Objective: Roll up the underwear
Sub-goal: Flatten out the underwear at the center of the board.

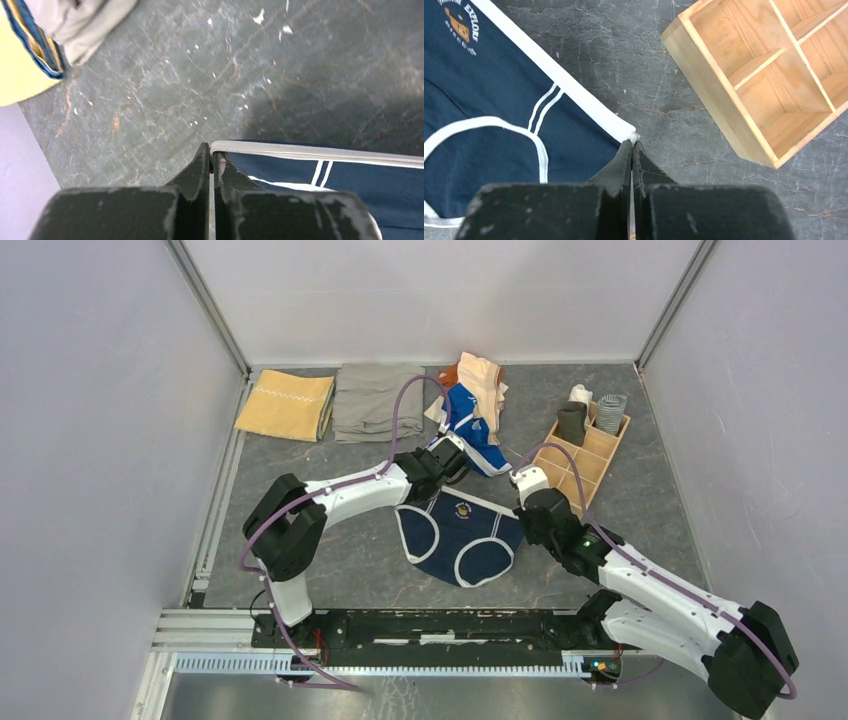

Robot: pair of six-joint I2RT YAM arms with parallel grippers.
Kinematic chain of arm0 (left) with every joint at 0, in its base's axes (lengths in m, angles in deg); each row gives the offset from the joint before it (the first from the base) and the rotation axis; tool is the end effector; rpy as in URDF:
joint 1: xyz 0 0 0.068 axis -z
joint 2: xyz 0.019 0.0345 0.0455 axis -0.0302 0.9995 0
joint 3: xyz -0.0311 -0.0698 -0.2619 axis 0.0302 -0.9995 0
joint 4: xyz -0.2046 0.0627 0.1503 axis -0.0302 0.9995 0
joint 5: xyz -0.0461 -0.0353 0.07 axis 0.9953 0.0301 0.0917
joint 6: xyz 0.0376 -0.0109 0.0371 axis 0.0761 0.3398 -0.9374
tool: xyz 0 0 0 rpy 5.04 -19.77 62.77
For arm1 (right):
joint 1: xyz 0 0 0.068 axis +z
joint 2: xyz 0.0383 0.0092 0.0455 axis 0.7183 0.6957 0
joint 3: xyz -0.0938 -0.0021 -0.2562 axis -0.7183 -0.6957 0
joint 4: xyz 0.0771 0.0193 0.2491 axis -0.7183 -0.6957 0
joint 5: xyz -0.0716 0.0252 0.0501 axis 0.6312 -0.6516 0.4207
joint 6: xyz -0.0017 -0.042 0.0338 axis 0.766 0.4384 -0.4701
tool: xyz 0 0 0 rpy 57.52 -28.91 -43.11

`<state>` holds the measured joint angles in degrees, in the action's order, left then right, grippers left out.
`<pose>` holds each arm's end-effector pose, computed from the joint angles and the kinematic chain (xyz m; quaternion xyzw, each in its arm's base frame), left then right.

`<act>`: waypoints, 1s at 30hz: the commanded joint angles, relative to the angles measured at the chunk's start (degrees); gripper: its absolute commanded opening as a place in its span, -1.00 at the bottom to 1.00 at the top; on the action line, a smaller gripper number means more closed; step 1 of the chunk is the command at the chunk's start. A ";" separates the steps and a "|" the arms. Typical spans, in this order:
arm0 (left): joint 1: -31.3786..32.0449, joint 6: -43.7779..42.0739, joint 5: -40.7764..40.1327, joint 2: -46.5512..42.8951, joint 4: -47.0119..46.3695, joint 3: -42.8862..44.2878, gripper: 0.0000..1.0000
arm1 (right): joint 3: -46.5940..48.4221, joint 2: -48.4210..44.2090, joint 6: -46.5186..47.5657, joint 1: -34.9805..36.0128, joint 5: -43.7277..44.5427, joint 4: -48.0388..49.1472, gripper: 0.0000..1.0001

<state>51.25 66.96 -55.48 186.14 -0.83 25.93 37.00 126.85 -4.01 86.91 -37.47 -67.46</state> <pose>0.2545 -0.2660 0.2049 0.2803 0.8868 0.1657 0.3279 0.1456 0.1094 0.2067 -0.1780 0.8846 0.0132 0.4308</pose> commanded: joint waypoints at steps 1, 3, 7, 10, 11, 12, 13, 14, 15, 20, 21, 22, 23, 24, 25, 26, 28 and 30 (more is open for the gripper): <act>-1.83 -4.53 -6.03 0.24 -7.00 0.56 -0.96 | -0.37 2.72 2.56 -1.65 -0.50 1.56 -0.92; -2.62 -3.54 -6.17 1.65 -7.38 0.82 -0.96 | -0.28 3.33 2.51 -1.98 -1.28 1.88 -0.80; -3.99 0.22 -6.85 1.88 -7.62 1.52 -0.62 | 0.39 1.97 1.63 -2.03 -1.01 1.46 -0.57; -4.16 1.11 -7.19 0.29 -8.40 1.11 0.21 | 1.14 -0.22 0.79 -2.20 -0.52 0.51 -0.35; -4.17 1.34 -7.28 -0.24 -8.36 0.88 0.39 | 1.42 -1.05 0.55 -2.15 -0.46 0.11 -0.30; -4.17 2.02 -7.42 -0.78 -7.92 0.72 0.52 | 1.69 -1.69 0.35 -2.18 -0.56 -0.25 -0.27; -4.17 2.99 -7.47 -1.49 -7.38 0.44 0.63 | 1.82 -2.65 0.02 -2.17 -0.94 -0.58 -0.24; -4.17 3.81 -7.66 -2.47 -7.01 0.02 0.70 | 1.91 -3.70 -0.25 -2.18 -1.85 -0.58 -0.22; -4.17 4.91 -7.90 -3.49 -6.66 -0.55 0.74 | 1.83 -4.56 -0.36 -2.17 -3.11 -0.29 -0.21; -4.17 12.24 -4.86 -11.89 -7.85 -7.18 0.66 | 1.33 -5.73 -3.83 -2.15 -17.15 4.38 -0.43; -4.17 13.58 -1.59 -14.82 -9.46 -9.52 0.61 | 0.98 -5.02 -5.15 -2.17 -19.42 6.21 -0.56; -4.17 15.03 1.04 -16.88 -11.28 -11.85 0.57 | 0.70 -4.09 -6.50 -2.16 -20.65 7.58 -0.65; -4.17 16.50 2.81 -18.94 -13.04 -14.32 0.55 | 0.54 -3.20 -7.21 -2.19 -21.14 8.81 -0.69; -4.15 17.66 7.51 -21.28 -15.49 -16.78 0.52 | 0.44 -2.16 -7.77 -2.15 -21.20 10.16 -0.71; -4.09 18.39 12.03 -23.49 -18.60 -19.81 0.50 | 0.47 -1.18 -8.08 -2.12 -21.22 11.30 -0.71; -4.08 18.99 16.33 -26.02 -21.93 -22.98 0.45 | 0.66 0.25 -8.27 -2.15 -21.21 12.56 -0.71; -3.70 21.31 23.36 -31.04 -30.99 -29.84 0.34 | 1.19 2.87 -8.42 -2.21 -23.41 14.73 -0.71; -2.81 22.93 28.40 -35.08 -37.03 -35.36 0.29 | 1.77 5.82 -8.12 -2.19 -25.00 16.70 -0.72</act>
<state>47.14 82.04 -42.50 157.42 -21.57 -0.95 37.00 128.91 -10.58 84.81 -57.57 -58.00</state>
